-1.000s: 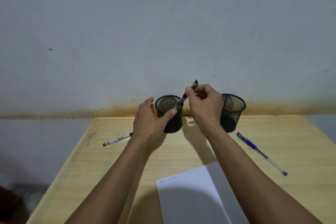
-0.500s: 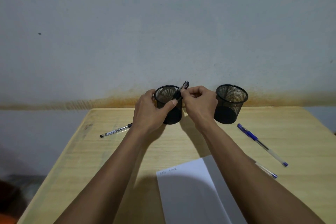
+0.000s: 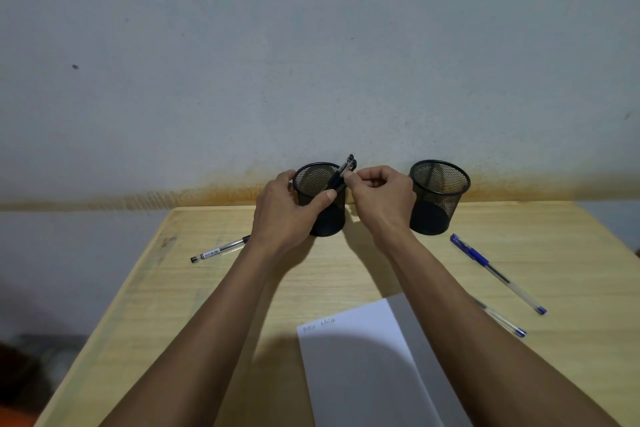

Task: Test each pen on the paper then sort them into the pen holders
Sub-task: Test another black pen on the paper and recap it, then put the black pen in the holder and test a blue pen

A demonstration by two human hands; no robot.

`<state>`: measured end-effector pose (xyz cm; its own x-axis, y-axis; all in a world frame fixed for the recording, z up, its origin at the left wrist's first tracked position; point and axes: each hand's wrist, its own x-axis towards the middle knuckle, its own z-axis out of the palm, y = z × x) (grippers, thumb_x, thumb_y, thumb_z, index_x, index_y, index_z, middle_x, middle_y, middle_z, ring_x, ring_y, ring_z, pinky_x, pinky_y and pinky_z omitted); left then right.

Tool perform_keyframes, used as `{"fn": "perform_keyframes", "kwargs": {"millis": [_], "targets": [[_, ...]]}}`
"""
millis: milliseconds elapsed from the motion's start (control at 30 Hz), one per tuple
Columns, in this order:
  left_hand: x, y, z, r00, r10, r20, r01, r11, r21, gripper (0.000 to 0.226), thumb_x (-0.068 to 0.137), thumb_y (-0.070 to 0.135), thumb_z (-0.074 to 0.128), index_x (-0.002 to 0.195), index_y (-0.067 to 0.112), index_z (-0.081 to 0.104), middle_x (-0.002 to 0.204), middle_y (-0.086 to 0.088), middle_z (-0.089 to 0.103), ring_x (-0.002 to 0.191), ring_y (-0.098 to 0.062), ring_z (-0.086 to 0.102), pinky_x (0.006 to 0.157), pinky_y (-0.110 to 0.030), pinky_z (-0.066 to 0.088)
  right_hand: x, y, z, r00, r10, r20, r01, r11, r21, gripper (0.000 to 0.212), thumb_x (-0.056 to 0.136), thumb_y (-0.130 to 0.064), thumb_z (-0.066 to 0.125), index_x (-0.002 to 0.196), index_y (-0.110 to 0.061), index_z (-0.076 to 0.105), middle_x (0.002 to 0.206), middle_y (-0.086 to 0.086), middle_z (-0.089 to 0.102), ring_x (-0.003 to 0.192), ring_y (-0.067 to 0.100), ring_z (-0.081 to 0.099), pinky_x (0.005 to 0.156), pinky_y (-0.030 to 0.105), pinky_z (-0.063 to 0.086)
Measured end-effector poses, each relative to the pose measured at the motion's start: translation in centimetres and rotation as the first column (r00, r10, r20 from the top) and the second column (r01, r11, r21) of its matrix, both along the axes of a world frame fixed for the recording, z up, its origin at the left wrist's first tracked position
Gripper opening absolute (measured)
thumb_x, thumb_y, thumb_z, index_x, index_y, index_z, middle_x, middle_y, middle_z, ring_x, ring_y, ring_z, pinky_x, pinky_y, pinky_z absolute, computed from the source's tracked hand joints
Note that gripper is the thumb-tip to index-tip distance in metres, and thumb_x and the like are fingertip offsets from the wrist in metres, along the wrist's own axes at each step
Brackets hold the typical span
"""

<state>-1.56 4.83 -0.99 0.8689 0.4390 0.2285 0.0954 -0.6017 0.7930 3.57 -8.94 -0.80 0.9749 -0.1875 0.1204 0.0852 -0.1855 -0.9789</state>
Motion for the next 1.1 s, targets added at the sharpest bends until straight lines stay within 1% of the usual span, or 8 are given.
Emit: {"fn": "perform_keyframes", "kwargs": {"millis": [200, 367, 467, 600, 700, 833, 1000, 1100], "targets": [[-1.4, 0.3, 0.4, 1.000, 0.009, -0.028, -0.010, 1.000, -0.022, 0.087, 0.074, 0.057, 0.075, 0.145, 0.018, 0.043, 0.134, -0.002, 0.056, 0.119, -0.018, 0.055, 0.098, -0.037, 0.049, -2.3, -0.9, 0.0, 0.992, 0.033, 0.121, -0.035, 0.999, 0.014, 0.007, 0.090, -0.021, 0.075, 0.093, -0.015, 0.073, 0.072, -0.011, 0.066, 0.059, -0.014, 0.058, 0.059, 0.002, 0.045], [-7.5, 1.3, -1.0, 0.994, 0.103, 0.035, -0.102, 0.994, -0.025, 0.062, 0.079, 0.041, 0.077, 0.134, 0.021, 0.054, 0.127, 0.006, 0.059, 0.101, 0.000, 0.055, 0.076, -0.007, 0.039, -6.1, 0.2, -1.3, 0.928, 0.285, 0.240, -0.241, 0.950, -0.197, 0.003, 0.090, -0.016, 0.074, 0.088, -0.016, 0.072, 0.071, -0.005, 0.068, 0.067, 0.002, 0.061, 0.063, 0.009, 0.049], [-11.6, 2.3, -3.1, 0.985, 0.169, 0.025, -0.171, 0.982, 0.078, 0.051, 0.081, 0.035, 0.076, 0.127, 0.022, 0.060, 0.123, 0.008, 0.060, 0.097, 0.005, 0.053, 0.080, -0.008, 0.040, -6.6, 2.7, -2.6, 0.868, 0.436, 0.237, -0.330, 0.864, -0.379, 0.003, 0.090, -0.016, 0.072, 0.087, -0.016, 0.074, 0.071, -0.003, 0.069, 0.067, 0.012, 0.062, 0.065, 0.024, 0.054], [-13.6, 4.3, -5.4, 0.971, 0.229, -0.068, -0.206, 0.947, 0.248, 0.046, 0.082, 0.045, 0.070, 0.122, 0.023, 0.061, 0.124, 0.005, 0.061, 0.114, -0.013, 0.058, 0.094, -0.040, 0.051, -6.0, 6.8, -3.3, 0.796, 0.586, 0.151, -0.349, 0.648, -0.677, 0.018, 0.099, -0.023, 0.059, 0.109, -0.018, 0.073, 0.103, 0.002, 0.072, 0.096, 0.024, 0.064, 0.077, 0.041, 0.056], [-13.8, 4.9, -5.8, 0.963, 0.235, -0.129, -0.163, 0.895, 0.414, 0.041, 0.087, 0.051, 0.062, 0.119, 0.025, 0.064, 0.122, 0.008, 0.062, 0.117, -0.016, 0.052, 0.095, -0.037, 0.045, -5.0, 9.2, -3.9, 0.734, 0.671, 0.106, -0.290, 0.450, -0.844, 0.023, 0.101, -0.019, 0.055, 0.119, -0.018, 0.069, 0.114, 0.004, 0.068, 0.112, 0.028, 0.055, 0.078, 0.046, 0.054], [-13.6, 5.2, -6.7, 0.964, 0.206, -0.168, -0.094, 0.856, 0.507, 0.042, 0.090, 0.057, 0.050, 0.117, 0.029, 0.064, 0.122, 0.013, 0.060, 0.118, -0.013, 0.048, 0.096, -0.032, 0.040, -3.8, 11.5, -4.9, 0.674, 0.738, 0.010, -0.227, 0.221, -0.948, 0.017, 0.100, -0.009, 0.053, 0.102, -0.019, 0.067, 0.104, 0.001, 0.069, 0.109, 0.028, 0.052, 0.064, 0.037, 0.035], [-13.6, 5.2, -7.4, 0.968, 0.207, -0.143, -0.111, 0.860, 0.498, 0.045, 0.091, 0.057, 0.047, 0.120, 0.028, 0.066, 0.126, 0.011, 0.059, 0.122, -0.011, 0.046, 0.100, -0.032, 0.036, -3.3, 12.3, -5.1, 0.649, 0.761, 0.019, -0.139, 0.143, -0.980, 0.018, 0.102, -0.013, 0.052, 0.114, -0.014, 0.065, 0.107, 0.005, 0.066, 0.113, 0.029, 0.052, 0.065, 0.038, 0.035], [-13.8, 5.0, -7.5, 0.966, 0.214, -0.148, -0.112, 0.857, 0.503, 0.048, 0.093, 0.058, 0.042, 0.124, 0.028, 0.064, 0.129, 0.011, 0.057, 0.124, -0.010, 0.045, 0.103, -0.032, 0.035, -3.7, 11.7, -5.1, 0.667, 0.745, 0.007, -0.226, 0.211, -0.951, 0.028, 0.100, -0.008, 0.051, 0.127, -0.012, 0.056, 0.119, 0.009, 0.060, 0.118, 0.031, 0.050, 0.074, 0.040, 0.043]]}}
